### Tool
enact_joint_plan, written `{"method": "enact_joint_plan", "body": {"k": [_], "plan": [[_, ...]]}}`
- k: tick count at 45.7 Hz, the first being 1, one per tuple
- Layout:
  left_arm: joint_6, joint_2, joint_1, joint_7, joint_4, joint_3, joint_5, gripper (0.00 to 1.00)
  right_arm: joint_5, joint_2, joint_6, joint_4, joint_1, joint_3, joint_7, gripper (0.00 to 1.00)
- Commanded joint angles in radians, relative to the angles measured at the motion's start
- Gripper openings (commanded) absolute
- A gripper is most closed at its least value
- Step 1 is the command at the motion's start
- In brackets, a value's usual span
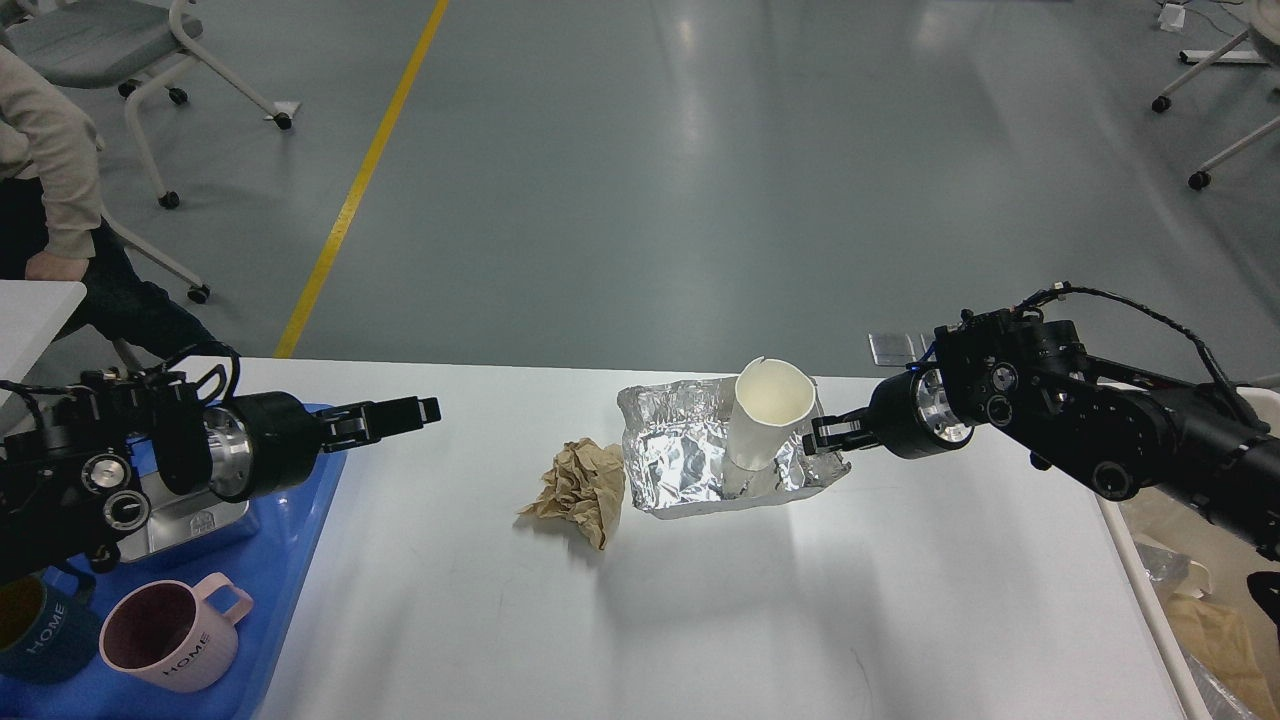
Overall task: Tidy desktop
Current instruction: 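Withdraw the left gripper and reach toward the crumpled paper, then grasp the crumpled brown paper with the left gripper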
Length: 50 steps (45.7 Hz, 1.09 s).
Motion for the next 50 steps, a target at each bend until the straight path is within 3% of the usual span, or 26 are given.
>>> {"method": "enact_joint_plan", "body": {"k": [1, 31, 50], "plan": [[0.015, -0.142, 0.050, 0.000, 0.100, 0.002, 0.022, 0.86, 0.000, -0.002, 0.000, 0.003, 0.001, 0.000, -0.001, 0.00], [0.027, -0.449, 0.151, 0.001, 0.361, -0.014, 0.044, 0.86, 0.001, -0.018, -0.003, 0.009, -0.003, 0.003, 0.000, 0.00], [0.045, -0.535, 0.182, 0.000, 0.465, -0.018, 0.031, 0.86, 0.001, -0.014, -0.005, 0.011, -0.003, 0.006, 0.000, 0.00]]}}
